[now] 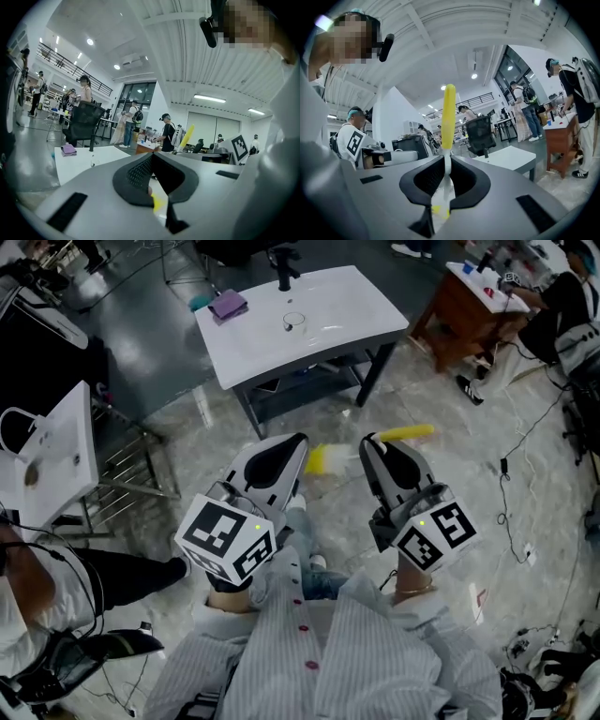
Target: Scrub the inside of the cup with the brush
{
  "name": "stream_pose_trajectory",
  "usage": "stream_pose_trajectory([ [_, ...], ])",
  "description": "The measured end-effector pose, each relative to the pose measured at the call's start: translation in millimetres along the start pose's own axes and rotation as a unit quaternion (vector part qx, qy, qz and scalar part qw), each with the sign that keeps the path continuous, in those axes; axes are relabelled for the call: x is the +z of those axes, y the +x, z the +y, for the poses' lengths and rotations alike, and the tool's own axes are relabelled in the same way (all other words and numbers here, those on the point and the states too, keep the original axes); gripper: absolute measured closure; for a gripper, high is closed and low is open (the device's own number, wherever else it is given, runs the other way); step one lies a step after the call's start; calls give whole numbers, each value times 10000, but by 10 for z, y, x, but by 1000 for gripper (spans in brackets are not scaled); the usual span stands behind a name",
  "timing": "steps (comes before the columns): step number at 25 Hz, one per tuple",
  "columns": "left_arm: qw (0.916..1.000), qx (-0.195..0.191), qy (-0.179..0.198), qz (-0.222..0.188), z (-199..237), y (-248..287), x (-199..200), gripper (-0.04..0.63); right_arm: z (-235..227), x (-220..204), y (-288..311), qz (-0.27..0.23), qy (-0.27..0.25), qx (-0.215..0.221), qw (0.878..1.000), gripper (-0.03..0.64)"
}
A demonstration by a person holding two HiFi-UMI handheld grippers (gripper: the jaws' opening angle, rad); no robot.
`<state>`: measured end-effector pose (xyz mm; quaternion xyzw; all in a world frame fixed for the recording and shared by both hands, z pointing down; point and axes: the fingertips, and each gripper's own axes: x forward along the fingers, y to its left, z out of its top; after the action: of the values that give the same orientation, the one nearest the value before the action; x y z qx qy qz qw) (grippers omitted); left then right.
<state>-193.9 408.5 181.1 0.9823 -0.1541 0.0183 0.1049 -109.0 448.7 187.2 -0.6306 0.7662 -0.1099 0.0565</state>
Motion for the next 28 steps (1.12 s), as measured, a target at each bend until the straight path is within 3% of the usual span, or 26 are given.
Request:
stream_pose_trajectory([
  [13, 9999, 136, 51, -59, 1435, 700, 385, 588, -644, 278, 1449, -27, -54, -53, 10000, 559],
  [28, 9997, 222, 10, 120, 2200, 1382, 353, 588, -1457, 380, 2207, -21, 60, -227, 9997, 558],
])
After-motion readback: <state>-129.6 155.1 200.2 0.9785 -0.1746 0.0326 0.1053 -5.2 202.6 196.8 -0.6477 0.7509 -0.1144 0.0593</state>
